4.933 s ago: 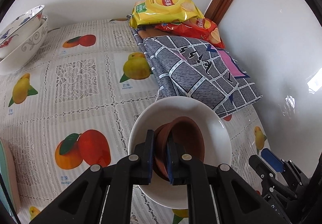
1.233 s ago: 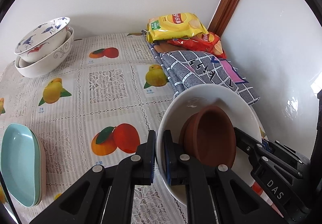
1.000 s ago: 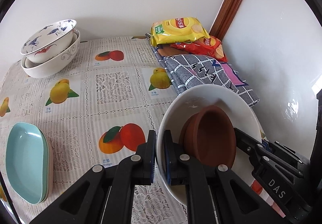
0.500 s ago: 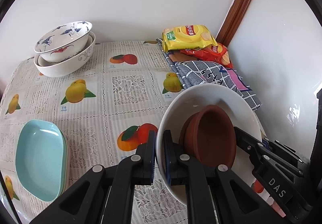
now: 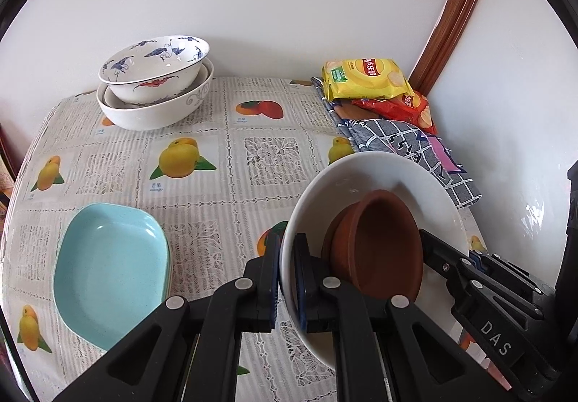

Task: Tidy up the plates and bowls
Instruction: 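Lift the white bowl with the left gripper and carry it over the blue plate stack, then lower the white bowl onto the blue plate with the left gripper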

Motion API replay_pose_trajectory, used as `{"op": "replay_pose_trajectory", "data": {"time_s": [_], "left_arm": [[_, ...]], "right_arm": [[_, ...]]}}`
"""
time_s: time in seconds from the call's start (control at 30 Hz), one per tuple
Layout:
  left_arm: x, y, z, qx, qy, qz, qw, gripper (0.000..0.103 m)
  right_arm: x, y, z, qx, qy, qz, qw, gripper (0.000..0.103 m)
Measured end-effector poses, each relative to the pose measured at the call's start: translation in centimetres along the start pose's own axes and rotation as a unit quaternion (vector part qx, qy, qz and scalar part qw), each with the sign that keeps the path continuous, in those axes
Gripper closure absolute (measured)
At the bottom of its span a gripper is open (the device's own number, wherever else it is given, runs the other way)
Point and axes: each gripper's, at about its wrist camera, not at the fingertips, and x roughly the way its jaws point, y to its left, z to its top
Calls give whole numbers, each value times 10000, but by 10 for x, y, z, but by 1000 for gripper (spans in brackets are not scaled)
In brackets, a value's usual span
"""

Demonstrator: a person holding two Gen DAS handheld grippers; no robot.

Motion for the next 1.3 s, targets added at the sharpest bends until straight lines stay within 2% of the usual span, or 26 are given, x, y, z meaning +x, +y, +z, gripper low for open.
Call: {"op": "replay_pose_trajectory", "data": {"time_s": [0.6, 1.3], "left_arm": [[-25, 49, -10, -217, -130, 128, 9996, 95], [-37, 112, -17, -591, -172, 233, 9978, 95]], "right_arm": [[3, 54, -7, -263, 15, 155, 9995, 91], [24, 115, -12, -553, 122, 274, 9980, 92]]}}
